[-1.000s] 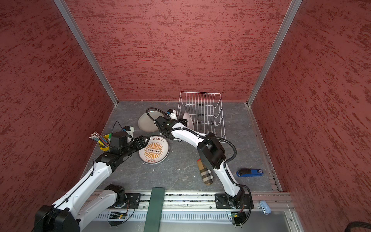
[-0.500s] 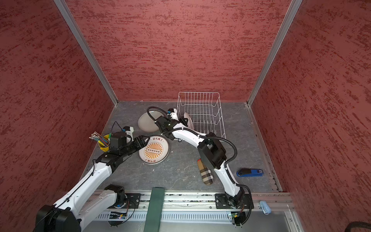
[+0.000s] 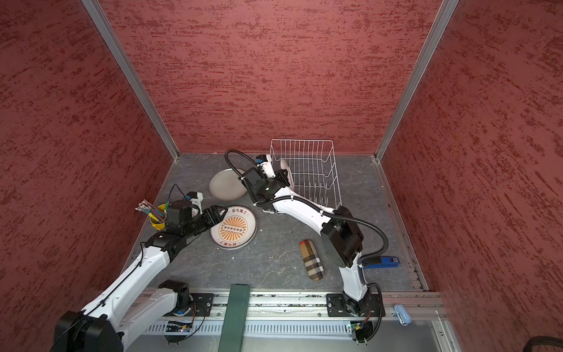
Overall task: Unload the plates from the dish rack
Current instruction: Pick up the plate from the dish rack.
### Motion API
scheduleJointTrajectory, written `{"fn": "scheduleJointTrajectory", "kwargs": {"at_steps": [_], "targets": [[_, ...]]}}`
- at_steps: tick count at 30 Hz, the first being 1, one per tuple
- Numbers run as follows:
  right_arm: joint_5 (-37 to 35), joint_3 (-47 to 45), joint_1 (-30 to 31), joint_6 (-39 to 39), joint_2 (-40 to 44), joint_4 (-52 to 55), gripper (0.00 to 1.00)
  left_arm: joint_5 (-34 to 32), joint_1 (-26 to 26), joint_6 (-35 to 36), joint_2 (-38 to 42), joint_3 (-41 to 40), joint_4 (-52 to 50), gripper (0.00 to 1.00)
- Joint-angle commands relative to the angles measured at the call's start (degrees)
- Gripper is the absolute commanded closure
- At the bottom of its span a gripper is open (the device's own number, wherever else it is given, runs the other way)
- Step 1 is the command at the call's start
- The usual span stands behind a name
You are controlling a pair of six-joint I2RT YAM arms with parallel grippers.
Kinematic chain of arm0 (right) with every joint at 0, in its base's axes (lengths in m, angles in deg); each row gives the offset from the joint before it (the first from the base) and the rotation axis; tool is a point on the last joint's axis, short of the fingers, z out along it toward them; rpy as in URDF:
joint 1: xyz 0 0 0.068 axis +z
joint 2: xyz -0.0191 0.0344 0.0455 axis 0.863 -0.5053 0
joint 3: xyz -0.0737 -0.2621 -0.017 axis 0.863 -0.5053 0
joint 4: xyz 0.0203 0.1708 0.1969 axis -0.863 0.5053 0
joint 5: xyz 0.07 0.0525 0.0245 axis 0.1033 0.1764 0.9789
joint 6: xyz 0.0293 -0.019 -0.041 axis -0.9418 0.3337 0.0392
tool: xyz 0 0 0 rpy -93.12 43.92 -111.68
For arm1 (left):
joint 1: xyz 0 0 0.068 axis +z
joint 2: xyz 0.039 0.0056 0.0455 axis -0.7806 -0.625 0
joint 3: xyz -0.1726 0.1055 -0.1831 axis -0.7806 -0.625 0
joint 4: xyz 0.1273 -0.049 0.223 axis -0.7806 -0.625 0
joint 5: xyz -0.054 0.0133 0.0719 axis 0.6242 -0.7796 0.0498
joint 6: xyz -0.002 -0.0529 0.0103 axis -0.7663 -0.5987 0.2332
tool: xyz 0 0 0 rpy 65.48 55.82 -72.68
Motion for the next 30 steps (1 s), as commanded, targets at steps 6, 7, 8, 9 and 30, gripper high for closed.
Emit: {"fn": "scheduleJointTrajectory", "kwargs": {"at_steps": [6,7,8,9,30], "targets": [[3.4,-12.2,0.5,2.9,14.8,-21.5,1.0,5.9,3.0,-3.8,-0.1,-1.4,6.7,0.23],[5.8,-14.0,0.4,1.1,16.5,-23.0,1.0,8.0,4.2,-5.2,-0.4,-2.4,8.9,0.23],[8.6,-15.0,0.4,-0.6,17.9,-23.3,1.0,10.5,5.6,-6.9,-0.8,-3.5,11.4,0.23],[11.1,-16.0,0.3,-2.4,19.0,-23.7,1.0,12.6,6.8,-8.2,-1.3,-4.2,13.4,0.23],[52.8,-21.1,-0.3,-24.4,19.9,-31.6,1.0,21.2,10.7,-16.4,-3.7,-6.7,24.6,0.24]]}}
